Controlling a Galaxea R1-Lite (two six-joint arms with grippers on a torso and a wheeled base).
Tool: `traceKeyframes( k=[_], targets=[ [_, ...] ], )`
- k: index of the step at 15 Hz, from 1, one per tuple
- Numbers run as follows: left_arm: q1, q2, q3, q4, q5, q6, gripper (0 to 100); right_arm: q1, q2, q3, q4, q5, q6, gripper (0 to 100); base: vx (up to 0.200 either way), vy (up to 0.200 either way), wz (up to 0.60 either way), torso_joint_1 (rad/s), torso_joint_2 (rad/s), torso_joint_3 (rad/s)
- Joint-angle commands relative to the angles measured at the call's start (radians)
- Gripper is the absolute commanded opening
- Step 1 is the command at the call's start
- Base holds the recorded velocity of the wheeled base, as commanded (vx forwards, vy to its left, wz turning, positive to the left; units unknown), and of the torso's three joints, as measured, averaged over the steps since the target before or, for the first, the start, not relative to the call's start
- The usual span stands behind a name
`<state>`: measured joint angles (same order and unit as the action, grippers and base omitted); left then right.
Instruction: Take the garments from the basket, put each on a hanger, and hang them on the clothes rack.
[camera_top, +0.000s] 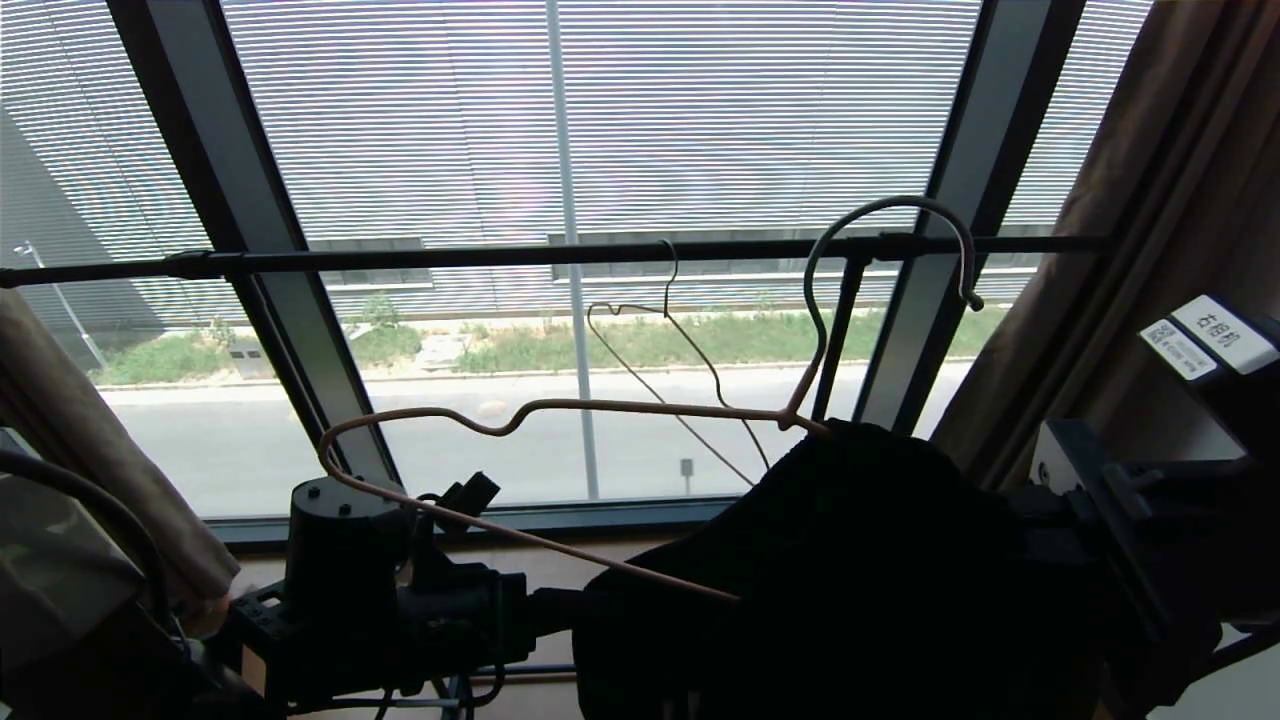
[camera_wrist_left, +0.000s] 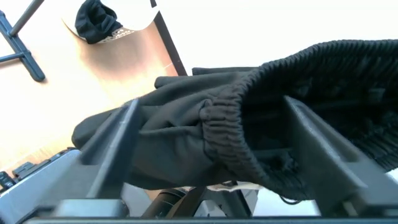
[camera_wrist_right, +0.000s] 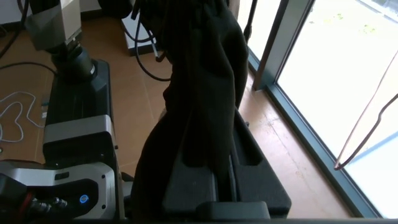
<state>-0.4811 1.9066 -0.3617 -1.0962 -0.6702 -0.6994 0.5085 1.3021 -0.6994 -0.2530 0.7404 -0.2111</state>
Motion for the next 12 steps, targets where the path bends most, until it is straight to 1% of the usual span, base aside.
traceKeyframes(
  k=[1, 4, 7, 9, 12],
  targets=[
    [-0.001, 0.002, 0.000, -0.001, 0.000, 0.000, 0, 0.001, -0.012, 0.004, 0.000, 0.000, -0.001, 0, 0.000, 0.000, 0.00, 0.000, 0.00, 0.000],
    [0.007, -0.006, 0.000, -0.016, 0.001, -0.002, 0, -0.016, -0.043, 0.038, 0.003, -0.001, 0.001, 0, 0.000, 0.000, 0.00, 0.000, 0.00, 0.000],
    [0.053, -0.008, 0.009, -0.042, 0.006, -0.002, 0, -0.067, -0.072, 0.077, 0.003, -0.001, 0.001, 0, 0.000, 0.000, 0.00, 0.000, 0.00, 0.000],
    [0.095, -0.011, 0.015, -0.042, 0.006, 0.000, 0, -0.128, -0.075, 0.109, 0.003, -0.001, 0.001, 0, 0.000, 0.000, 0.00, 0.000, 0.00, 0.000],
    [0.136, -0.026, 0.013, -0.042, 0.004, 0.000, 0, -0.151, -0.078, 0.153, 0.003, -0.004, -0.004, 0, 0.000, 0.000, 0.00, 0.000, 0.00, 0.000]
  ],
)
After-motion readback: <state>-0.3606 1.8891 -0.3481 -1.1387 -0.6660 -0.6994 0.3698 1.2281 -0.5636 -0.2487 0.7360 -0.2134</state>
